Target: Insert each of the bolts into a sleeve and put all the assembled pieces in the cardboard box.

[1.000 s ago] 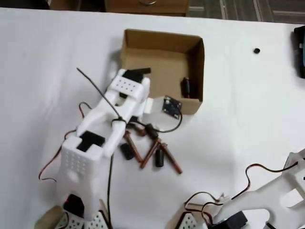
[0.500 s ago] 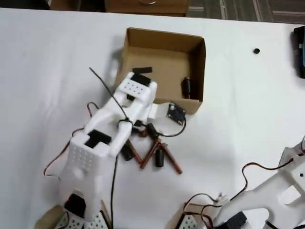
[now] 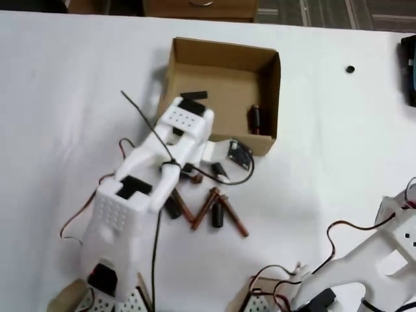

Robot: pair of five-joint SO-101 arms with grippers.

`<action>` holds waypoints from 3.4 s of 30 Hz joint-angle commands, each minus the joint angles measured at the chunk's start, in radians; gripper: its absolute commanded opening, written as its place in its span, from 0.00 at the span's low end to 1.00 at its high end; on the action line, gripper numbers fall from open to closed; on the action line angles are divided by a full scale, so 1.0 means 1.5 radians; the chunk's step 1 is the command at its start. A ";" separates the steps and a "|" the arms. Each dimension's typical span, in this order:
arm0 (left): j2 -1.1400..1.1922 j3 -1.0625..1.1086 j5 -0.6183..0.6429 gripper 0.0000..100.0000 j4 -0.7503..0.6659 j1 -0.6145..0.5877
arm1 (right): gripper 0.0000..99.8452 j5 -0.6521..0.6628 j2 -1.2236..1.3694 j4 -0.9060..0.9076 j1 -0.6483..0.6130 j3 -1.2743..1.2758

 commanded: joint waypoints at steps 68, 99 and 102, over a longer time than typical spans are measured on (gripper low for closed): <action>-1.161 0.413 1.251 0.02 -0.073 -0.115 | 0.02 -0.449 -0.457 -0.533 -1.167 0.500; -1.055 0.494 1.283 0.02 -0.196 -0.014 | 0.02 -0.454 -0.462 -0.583 -1.166 0.553; -1.055 0.494 1.277 0.02 -0.194 -0.013 | 0.02 -0.454 -0.462 -0.583 -1.165 0.555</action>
